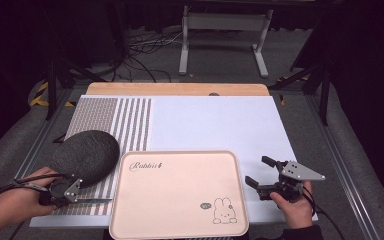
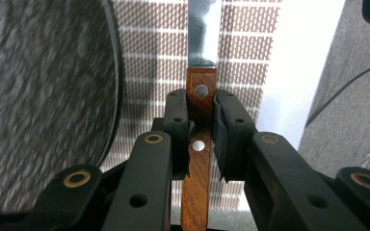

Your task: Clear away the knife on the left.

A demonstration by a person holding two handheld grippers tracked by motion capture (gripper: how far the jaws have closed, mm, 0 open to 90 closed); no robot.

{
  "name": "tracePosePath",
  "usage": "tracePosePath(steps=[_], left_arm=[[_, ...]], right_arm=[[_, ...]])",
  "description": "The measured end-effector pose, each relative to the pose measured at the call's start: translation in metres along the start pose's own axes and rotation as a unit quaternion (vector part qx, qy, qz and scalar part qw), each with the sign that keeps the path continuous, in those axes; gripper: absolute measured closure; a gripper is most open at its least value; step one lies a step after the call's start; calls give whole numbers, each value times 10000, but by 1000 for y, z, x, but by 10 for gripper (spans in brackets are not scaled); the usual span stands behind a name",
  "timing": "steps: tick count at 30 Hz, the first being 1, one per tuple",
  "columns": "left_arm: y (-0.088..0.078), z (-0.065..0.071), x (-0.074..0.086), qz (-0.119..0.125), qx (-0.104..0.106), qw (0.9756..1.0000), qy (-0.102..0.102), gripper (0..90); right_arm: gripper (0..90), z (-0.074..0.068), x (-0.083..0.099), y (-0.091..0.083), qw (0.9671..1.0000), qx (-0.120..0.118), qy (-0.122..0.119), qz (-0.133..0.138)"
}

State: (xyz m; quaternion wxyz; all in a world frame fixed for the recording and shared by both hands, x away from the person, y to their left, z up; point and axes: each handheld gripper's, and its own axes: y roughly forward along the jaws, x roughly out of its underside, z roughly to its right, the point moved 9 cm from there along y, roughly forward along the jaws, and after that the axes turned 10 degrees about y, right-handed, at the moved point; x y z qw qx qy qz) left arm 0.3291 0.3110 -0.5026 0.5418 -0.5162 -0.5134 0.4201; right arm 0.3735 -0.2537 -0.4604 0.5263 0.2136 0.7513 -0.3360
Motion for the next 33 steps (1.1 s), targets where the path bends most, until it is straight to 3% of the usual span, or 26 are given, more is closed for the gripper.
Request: tracePosePath(steps=[4, 6, 10, 11, 13, 14, 15, 16, 17, 18, 20, 21, 23, 25, 28, 30, 31, 32, 33], left_arm=[[-10, -1, 2, 31, -137, 9996, -225, 775], [-16, -2, -1, 207, -183, 9985, -476, 775], [-27, -4, -7, 586, -90, 9930, -1021, 775], [-30, -6, -8, 639, -193, 9903, -1222, 775], [-34, -6, -15, 913, -133, 9837, -1541, 775], [-36, -8, -19, 1067, -127, 9784, -1765, 775], [-36, -8, -19, 1067, -127, 9784, -1765, 775], [-38, -8, -22, 1193, -33, 9733, -1963, 775], [-39, -9, -24, 1278, 3, 9698, -2078, 776], [-40, -9, -26, 1365, 67, 9642, -2272, 775], [-41, -10, -29, 1481, 165, 9584, -2435, 775], [-42, -10, -31, 1546, 236, 9536, -2572, 776], [-44, -11, -34, 1620, 291, 9492, -2683, 775], [-48, -13, -38, 1725, 355, 9424, -2844, 775], [-54, -14, -42, 1808, 354, 9361, -2995, 775], [-57, -16, -46, 1880, 339, 9306, -3122, 775], [-58, -16, -47, 1882, 339, 9295, -3154, 775], [-59, -17, -49, 1942, 363, 9250, -3247, 775], [-61, -18, -52, 1984, 370, 9230, -3275, 775]], right_arm=[[41, 0, 0, 0, 10000, -9, 12, 2], [41, 1, 0, -1, 10000, -1, 23, 20], [41, 2, -1, -1, 10000, 24, 24, 40], [41, 2, -1, -1, 10000, 21, 28, 34], [41, 2, -1, -1, 10000, 11, 35, 41], [41, 2, -1, -2, 10000, 17, 44, 39], [41, 2, -1, -2, 10000, 17, 44, 39], [41, 3, -1, -2, 10000, 17, 47, 39], [41, 3, -1, -2, 10000, 19, 43, 45], [41, 3, -1, -2, 10000, 25, 47, 48], [41, 4, -1, -2, 10000, 54, 59, 42], [41, 5, -1, -2, 10000, 60, 59, 42], [41, 5, -1, -2, 9999, 65, 64, 47], [41, 6, -1, -3, 9999, 85, 64, 51], [41, 8, -1, -3, 9999, 121, 78, 58], [41, 8, 0, -3, 9998, 137, 94, 57], [41, 9, 0, -3, 9998, 147, 96, 52], [41, 9, 0, -3, 9998, 151, 91, 52], [41, 10, 1, -3, 9998, 150, 82, 50]])
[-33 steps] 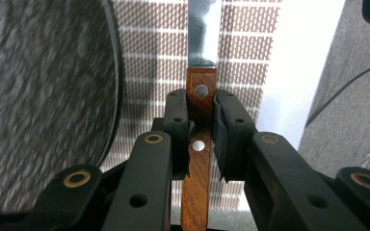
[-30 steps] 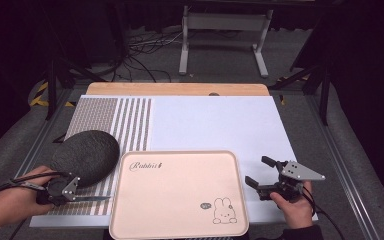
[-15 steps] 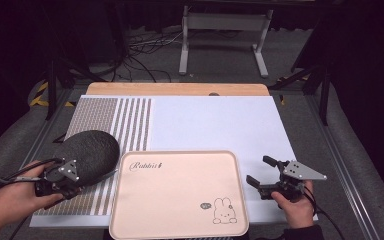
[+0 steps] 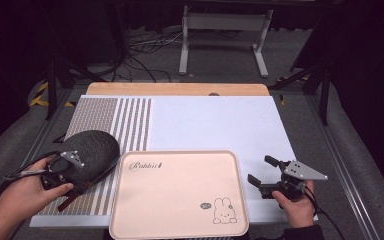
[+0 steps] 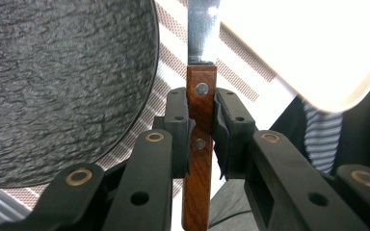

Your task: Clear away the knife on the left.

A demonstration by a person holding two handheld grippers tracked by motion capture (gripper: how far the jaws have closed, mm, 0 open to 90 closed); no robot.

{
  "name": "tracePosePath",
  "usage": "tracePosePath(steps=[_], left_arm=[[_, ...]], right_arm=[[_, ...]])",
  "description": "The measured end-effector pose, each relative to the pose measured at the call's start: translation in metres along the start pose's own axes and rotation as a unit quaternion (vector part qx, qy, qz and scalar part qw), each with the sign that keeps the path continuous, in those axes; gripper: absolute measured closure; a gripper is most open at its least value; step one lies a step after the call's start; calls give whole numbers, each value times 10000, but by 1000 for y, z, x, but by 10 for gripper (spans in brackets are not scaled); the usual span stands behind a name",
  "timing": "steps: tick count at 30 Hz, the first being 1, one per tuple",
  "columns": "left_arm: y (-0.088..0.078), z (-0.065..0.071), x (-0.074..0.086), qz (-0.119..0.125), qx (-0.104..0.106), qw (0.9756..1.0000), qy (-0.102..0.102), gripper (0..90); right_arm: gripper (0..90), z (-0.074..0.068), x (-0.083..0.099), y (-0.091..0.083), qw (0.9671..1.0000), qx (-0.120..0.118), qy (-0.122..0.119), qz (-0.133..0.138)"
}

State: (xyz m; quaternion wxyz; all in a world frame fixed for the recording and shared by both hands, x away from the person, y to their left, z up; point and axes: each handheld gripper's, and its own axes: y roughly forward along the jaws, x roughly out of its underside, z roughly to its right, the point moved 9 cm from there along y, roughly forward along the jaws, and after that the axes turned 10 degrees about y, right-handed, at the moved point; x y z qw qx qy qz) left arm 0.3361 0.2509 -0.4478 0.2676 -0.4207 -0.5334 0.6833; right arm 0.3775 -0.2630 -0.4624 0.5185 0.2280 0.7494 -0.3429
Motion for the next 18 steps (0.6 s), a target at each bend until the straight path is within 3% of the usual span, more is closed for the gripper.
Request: tracePosePath(steps=[3, 7, 11, 14, 18], left_arm=[[-1, 4, -5, 74, 50, 9999, -133, 775], [-2, 13, -15, 95, 54, 9999, -72, 775], [0, 23, -26, 191, 153, 9996, -167, 775], [4, 29, -31, 35, 244, 9995, -196, 775], [8, 35, -38, 40, 312, 9990, -327, 774]], right_arm=[[41, 1, 0, 0, 10000, 20, -1, 1], [41, 1, 1, 0, 10000, 14, 19, -12], [41, -1, 1, 1, 10000, -2, 13, -27], [41, -1, 1, 0, 10000, -3, 5, -18], [41, -1, 0, 0, 10000, -7, -6, -7]])
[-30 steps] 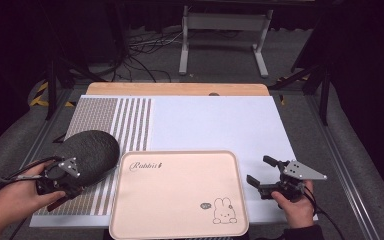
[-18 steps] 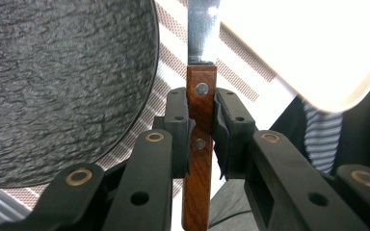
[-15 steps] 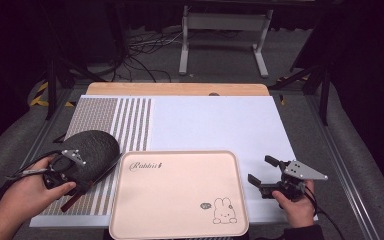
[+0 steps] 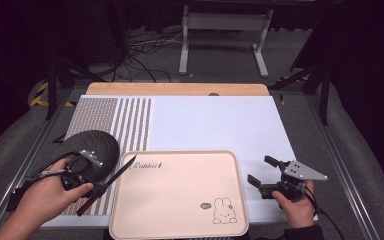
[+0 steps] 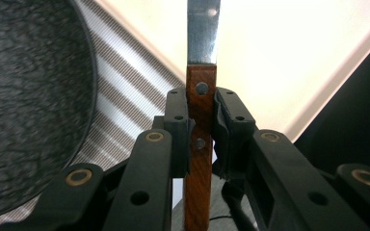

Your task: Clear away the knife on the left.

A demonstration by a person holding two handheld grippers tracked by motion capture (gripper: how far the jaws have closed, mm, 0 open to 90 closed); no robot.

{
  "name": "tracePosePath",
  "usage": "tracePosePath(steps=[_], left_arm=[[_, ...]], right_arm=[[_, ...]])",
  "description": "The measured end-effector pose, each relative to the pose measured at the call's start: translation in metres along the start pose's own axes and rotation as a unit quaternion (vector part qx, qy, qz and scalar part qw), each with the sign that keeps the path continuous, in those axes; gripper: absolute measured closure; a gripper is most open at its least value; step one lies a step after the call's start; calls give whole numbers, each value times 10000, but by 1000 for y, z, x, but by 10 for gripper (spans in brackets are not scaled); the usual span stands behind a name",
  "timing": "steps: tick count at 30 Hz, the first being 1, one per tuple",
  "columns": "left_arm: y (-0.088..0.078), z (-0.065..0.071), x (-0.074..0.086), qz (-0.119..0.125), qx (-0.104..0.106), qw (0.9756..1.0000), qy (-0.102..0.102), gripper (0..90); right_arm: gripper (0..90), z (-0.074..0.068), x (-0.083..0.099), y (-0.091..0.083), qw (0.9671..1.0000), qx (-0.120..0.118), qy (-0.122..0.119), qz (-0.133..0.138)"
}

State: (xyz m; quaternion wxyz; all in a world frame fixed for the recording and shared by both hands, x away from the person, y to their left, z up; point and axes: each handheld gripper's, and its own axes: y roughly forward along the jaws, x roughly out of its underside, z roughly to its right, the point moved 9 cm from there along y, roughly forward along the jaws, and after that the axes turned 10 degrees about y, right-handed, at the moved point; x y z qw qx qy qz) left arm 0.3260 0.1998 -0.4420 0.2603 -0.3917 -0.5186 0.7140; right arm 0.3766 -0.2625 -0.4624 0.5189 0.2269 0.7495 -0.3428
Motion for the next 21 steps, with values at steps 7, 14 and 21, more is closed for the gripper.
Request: tracePosePath(steps=[7, 14, 21], left_arm=[[10, 6, -12, 66, 119, 9995, -300, 774], [18, 12, -21, 56, 207, 9994, -288, 774], [30, 18, -29, 18, 389, 9987, -331, 774]], right_arm=[[41, 0, 0, 0, 10000, -12, -13, -21], [41, -1, 1, 0, 10000, -22, -10, -35], [41, 0, 1, 0, 10000, -17, -13, -49]])
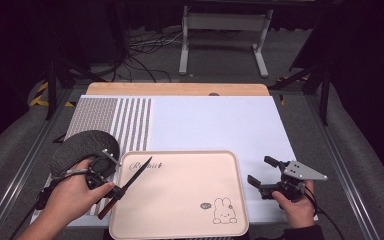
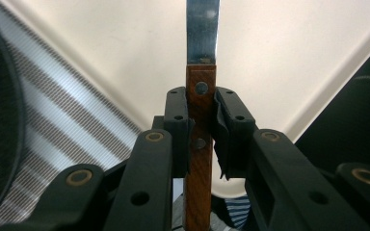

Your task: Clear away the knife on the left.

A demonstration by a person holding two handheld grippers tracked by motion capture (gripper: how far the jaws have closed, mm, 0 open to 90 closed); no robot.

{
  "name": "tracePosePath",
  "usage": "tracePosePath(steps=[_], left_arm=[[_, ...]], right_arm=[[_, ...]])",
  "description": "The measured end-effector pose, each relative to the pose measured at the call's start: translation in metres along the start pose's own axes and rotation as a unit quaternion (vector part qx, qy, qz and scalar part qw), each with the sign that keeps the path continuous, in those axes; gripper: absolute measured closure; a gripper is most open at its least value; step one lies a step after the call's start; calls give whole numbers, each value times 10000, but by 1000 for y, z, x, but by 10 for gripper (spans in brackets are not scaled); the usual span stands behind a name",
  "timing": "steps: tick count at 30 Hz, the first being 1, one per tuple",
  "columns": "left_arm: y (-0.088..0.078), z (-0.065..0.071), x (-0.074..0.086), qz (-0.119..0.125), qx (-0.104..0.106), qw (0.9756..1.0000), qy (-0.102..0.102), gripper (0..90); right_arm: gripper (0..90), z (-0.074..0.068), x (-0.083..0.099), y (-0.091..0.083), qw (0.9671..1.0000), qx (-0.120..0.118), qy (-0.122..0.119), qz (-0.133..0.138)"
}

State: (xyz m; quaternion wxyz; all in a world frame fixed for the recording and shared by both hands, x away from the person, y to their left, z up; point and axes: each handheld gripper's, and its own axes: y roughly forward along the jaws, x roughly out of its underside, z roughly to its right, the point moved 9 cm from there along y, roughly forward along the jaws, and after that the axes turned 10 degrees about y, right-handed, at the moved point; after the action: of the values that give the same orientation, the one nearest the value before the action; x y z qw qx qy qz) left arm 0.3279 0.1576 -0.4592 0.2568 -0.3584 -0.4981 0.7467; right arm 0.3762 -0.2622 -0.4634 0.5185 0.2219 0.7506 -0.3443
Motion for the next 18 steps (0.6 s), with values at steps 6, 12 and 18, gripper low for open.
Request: tracePosePath(steps=[6, 12, 18], left_arm=[[10, 5, -7, -53, 95, 9999, 10, 774], [22, 10, -12, -219, 260, 9994, 102, 774], [30, 16, -14, -218, 482, 9986, 43, 773]], right_arm=[[41, 0, 0, 0, 10000, 2, 4, -13], [41, 0, 0, 0, 10000, -3, 21, -19], [41, -1, 0, 0, 10000, -22, 14, -16]])
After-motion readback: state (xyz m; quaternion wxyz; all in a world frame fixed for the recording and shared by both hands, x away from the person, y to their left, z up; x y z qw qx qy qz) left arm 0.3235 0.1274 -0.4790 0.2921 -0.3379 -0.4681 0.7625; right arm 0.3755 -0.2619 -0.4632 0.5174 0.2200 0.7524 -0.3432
